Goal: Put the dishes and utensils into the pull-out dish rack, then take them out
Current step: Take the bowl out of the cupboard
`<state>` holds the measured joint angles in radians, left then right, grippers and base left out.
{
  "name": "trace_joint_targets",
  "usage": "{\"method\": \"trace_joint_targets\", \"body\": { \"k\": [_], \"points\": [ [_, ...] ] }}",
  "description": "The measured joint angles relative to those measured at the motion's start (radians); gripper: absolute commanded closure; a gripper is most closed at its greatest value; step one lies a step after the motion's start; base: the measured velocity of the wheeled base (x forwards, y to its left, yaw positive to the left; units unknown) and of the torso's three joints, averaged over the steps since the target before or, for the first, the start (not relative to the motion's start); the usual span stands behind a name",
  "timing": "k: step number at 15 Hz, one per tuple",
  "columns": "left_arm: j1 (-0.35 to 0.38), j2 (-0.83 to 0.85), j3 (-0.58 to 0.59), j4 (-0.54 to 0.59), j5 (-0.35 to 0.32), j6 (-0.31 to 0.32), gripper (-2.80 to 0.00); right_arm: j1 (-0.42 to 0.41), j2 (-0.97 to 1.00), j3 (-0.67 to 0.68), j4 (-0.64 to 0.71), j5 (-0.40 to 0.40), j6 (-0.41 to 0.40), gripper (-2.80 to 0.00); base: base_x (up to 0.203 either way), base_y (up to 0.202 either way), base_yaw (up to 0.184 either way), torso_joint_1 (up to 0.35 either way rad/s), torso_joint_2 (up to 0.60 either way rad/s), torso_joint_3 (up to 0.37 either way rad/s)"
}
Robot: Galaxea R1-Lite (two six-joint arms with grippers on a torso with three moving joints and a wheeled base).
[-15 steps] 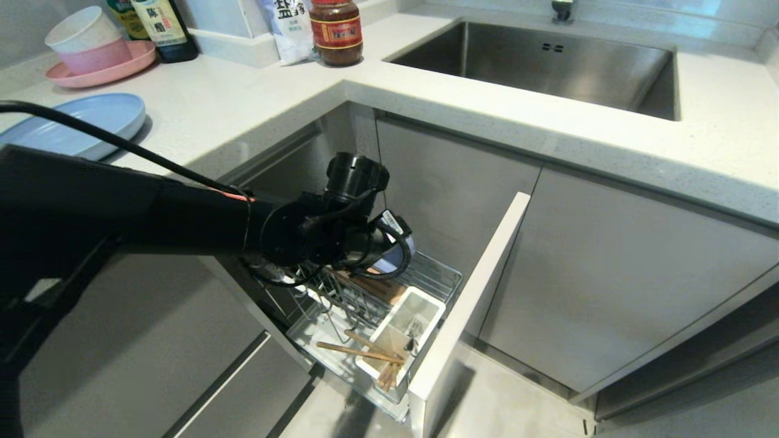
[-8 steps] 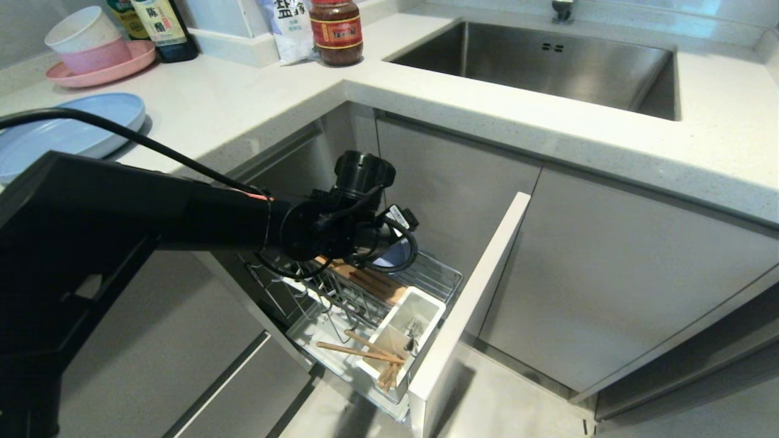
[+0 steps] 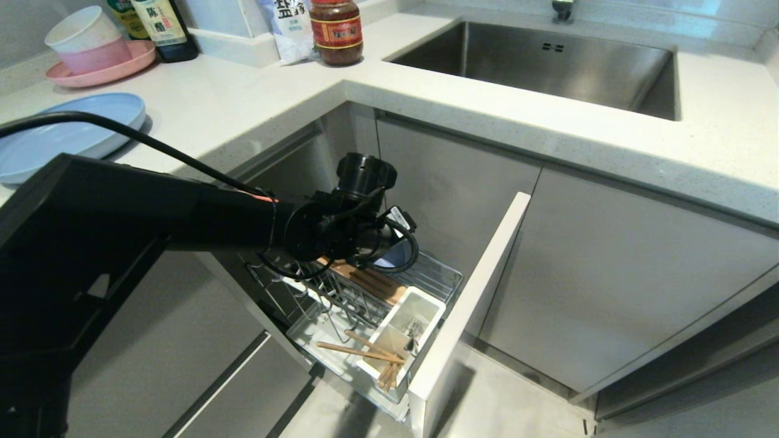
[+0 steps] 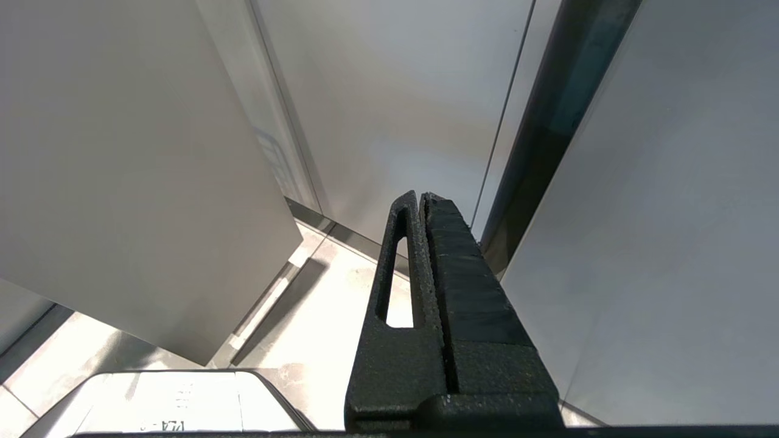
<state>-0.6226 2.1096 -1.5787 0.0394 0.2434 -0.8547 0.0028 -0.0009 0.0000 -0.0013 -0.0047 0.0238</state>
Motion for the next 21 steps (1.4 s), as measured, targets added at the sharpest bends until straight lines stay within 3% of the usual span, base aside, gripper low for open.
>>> {"method": "trace_joint_targets", "body": {
  "k": [21],
  "points": [
    [-0.011,-0.073,-0.004,0.002,0.000,-0.003,0.00,0.000,0.000,0.000,0.000,0.000,0.000,0.00,0.000,0.000,0.000,0.000,0.00,0.000]
  ]
}}
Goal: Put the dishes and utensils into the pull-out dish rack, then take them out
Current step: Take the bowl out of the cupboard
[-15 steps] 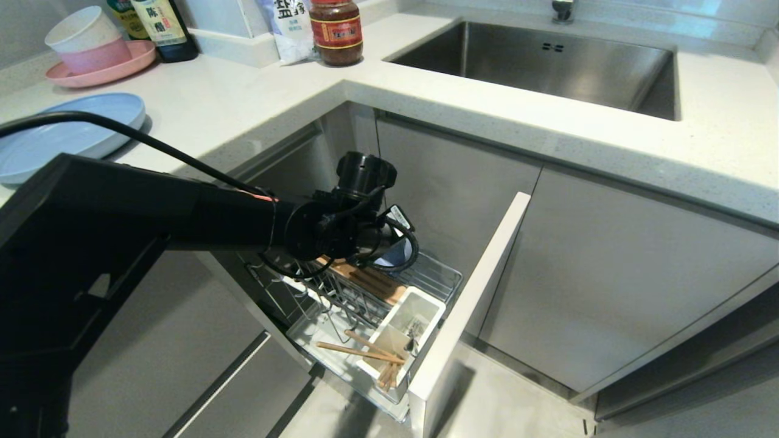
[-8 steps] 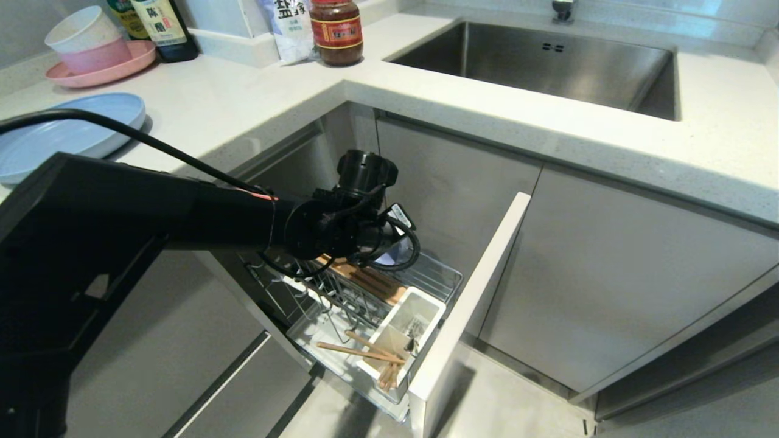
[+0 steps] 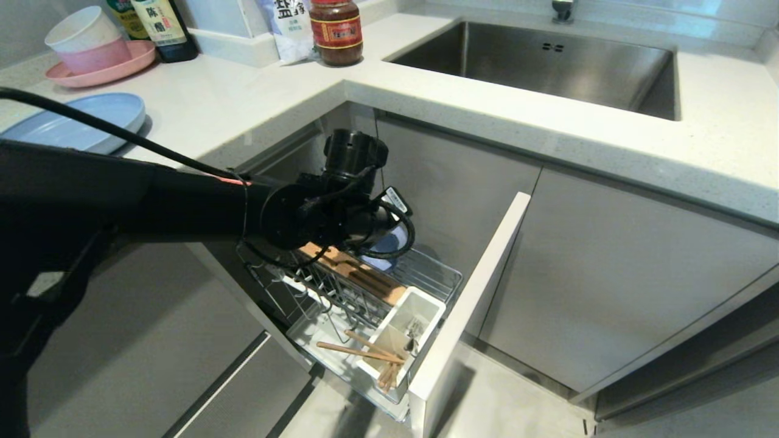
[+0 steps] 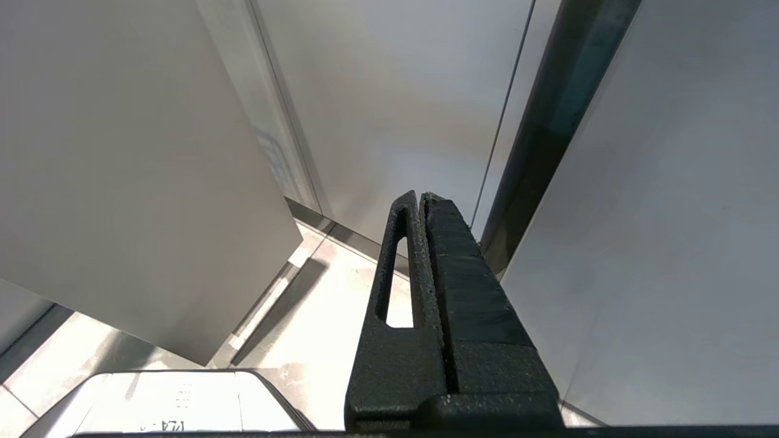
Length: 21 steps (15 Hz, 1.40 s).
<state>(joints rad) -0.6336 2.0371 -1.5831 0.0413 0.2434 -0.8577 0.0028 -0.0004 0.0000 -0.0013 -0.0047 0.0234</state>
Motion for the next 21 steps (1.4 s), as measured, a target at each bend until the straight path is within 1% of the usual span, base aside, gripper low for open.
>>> {"method": "trace_joint_targets", "body": {
  "k": [4,5,8,13,18,20,21],
  "points": [
    [0.001,-0.026,0.007,0.013,0.000,0.000,0.00,0.000,0.000,0.000,0.000,0.000,0.000,0.00,0.000,0.000,0.000,0.000,0.00,0.000],
    [0.001,-0.028,0.016,0.020,0.003,0.001,-2.80,0.000,0.000,0.000,0.000,0.000,0.000,0.00,0.000,0.000,0.000,0.000,0.00,0.000],
    [-0.003,-0.035,0.035,0.050,0.030,0.000,-2.80,0.000,0.000,0.000,0.000,0.000,0.000,0.00,0.000,0.000,0.000,0.000,0.00,0.000],
    [0.006,-0.019,0.030,0.044,0.030,0.000,-2.80,0.000,0.000,0.000,0.000,0.000,0.000,0.00,0.000,0.000,0.000,0.000,0.00,0.000],
    [0.036,0.057,-0.031,0.034,0.027,0.006,-2.80,0.000,0.000,0.000,0.000,0.000,0.000,0.00,0.000,0.000,0.000,0.000,0.00,0.000],
    [0.043,0.087,-0.053,0.027,0.026,0.031,-2.80,0.000,0.000,0.000,0.000,0.000,0.000,0.00,0.000,0.000,0.000,0.000,0.00,0.000],
    [0.046,0.098,-0.059,0.009,0.026,0.034,-2.80,0.000,0.000,0.000,0.000,0.000,0.000,0.00,0.000,0.000,0.000,0.000,0.00,0.000]
  ]
}}
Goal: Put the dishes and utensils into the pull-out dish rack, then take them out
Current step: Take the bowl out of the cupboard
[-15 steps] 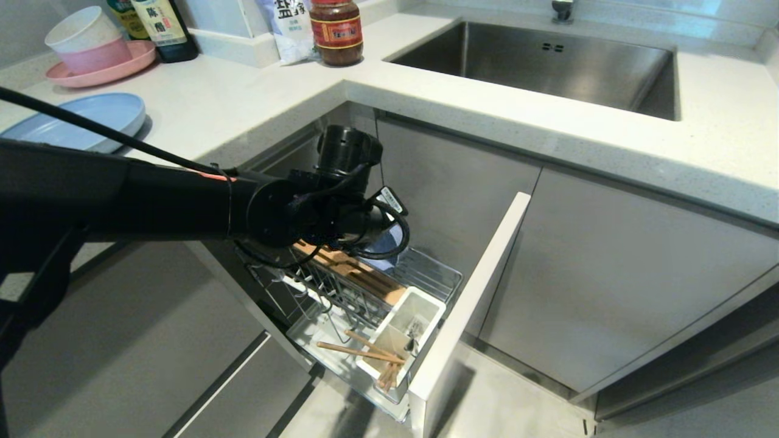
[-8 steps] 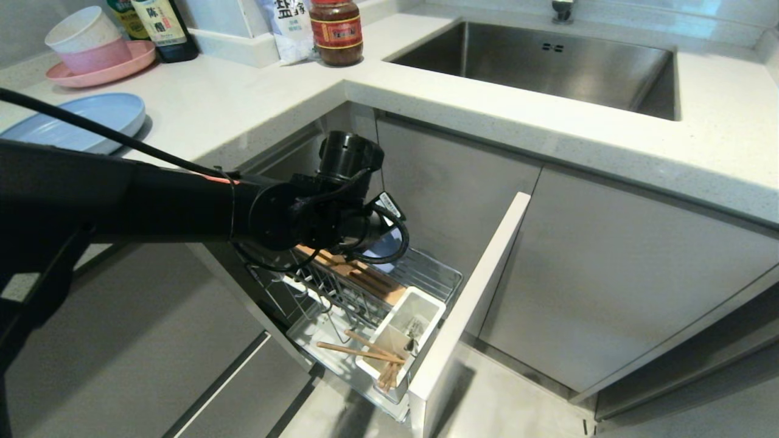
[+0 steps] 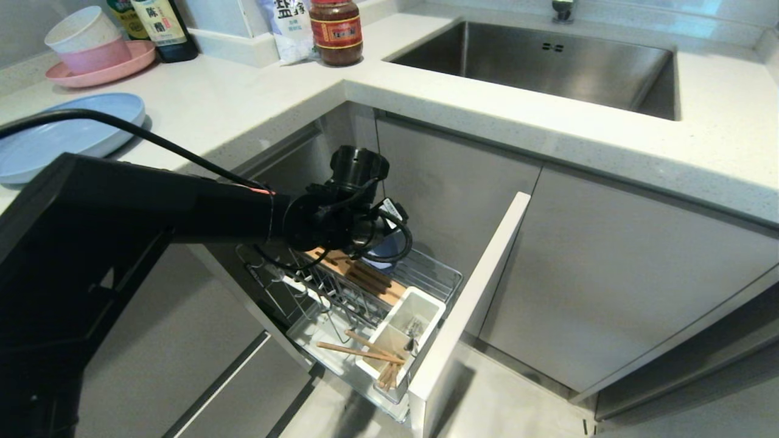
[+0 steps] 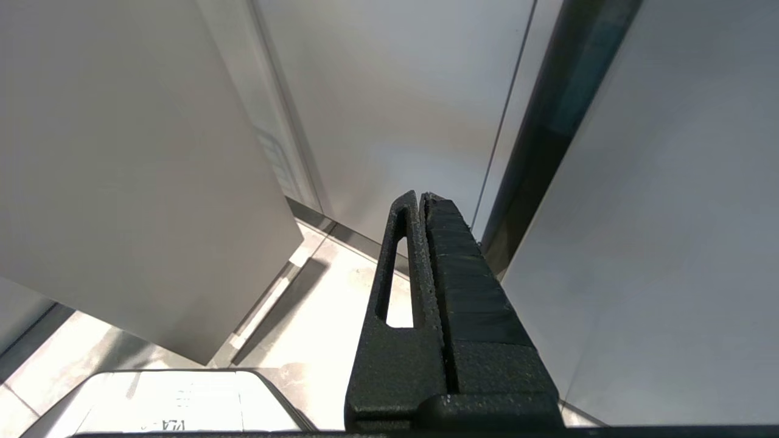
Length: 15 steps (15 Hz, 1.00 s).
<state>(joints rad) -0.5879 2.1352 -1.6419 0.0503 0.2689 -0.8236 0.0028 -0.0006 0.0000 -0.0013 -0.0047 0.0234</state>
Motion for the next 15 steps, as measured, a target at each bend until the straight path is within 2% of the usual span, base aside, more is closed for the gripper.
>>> {"method": "trace_joint_targets", "body": {
  "k": [10,11,15],
  "points": [
    [0.011,0.033,-0.020,-0.040,-0.004,0.014,-2.80,0.000,0.000,0.000,0.000,0.000,0.000,0.00,0.000,0.000,0.000,0.000,0.00,0.000],
    [0.012,0.035,-0.022,-0.040,-0.004,0.015,0.00,0.000,0.000,0.000,0.000,0.000,0.000,0.00,0.000,0.000,0.000,0.000,0.00,0.000],
    [0.011,0.040,-0.025,-0.040,-0.003,0.029,0.00,0.000,0.000,0.000,0.000,0.000,0.000,0.00,0.000,0.000,0.000,0.000,0.00,0.000]
  ]
}}
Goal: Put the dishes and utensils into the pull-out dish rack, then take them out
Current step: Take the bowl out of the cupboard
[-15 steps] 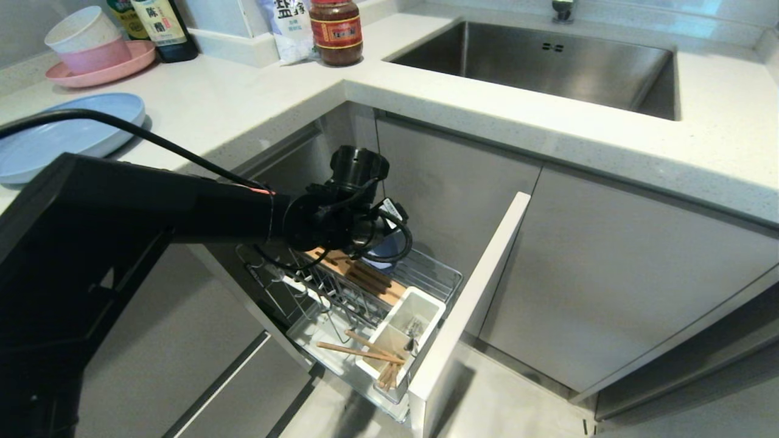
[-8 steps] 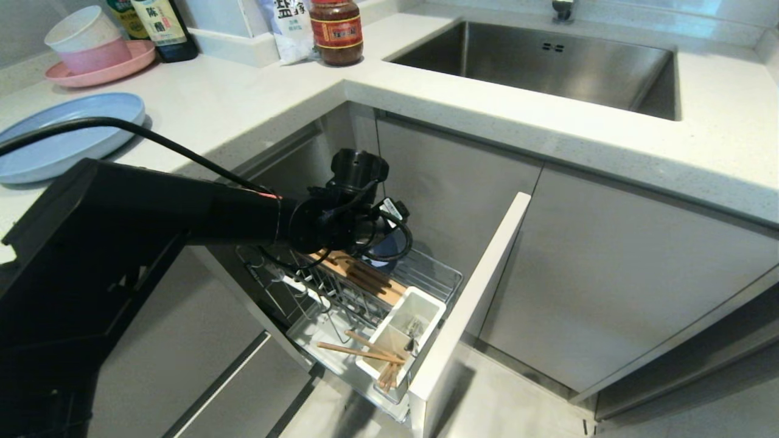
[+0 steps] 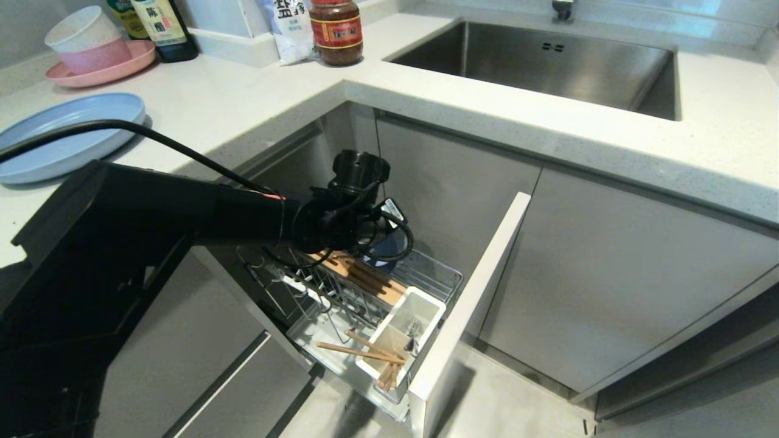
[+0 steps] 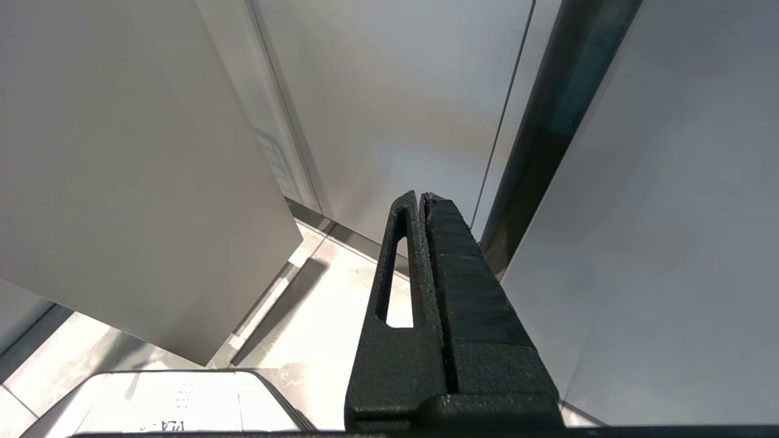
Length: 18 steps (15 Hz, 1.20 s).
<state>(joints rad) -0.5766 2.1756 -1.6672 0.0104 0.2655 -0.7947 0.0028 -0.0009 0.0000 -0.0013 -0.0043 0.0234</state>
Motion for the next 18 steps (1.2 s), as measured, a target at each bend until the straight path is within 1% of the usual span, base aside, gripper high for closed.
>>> {"method": "trace_joint_targets", "body": {
  "k": [12,18],
  "points": [
    [-0.008,-0.002,0.001,0.001,0.000,0.000,0.00,0.000,0.000,0.000,0.000,0.000,0.000,0.00,0.000,0.000,0.000,0.000,0.00,0.000],
    [-0.016,-0.048,0.008,0.003,0.003,-0.005,0.00,0.000,0.000,0.000,0.000,0.000,0.000,0.00,0.000,0.000,0.000,0.000,0.00,0.000]
  ]
}}
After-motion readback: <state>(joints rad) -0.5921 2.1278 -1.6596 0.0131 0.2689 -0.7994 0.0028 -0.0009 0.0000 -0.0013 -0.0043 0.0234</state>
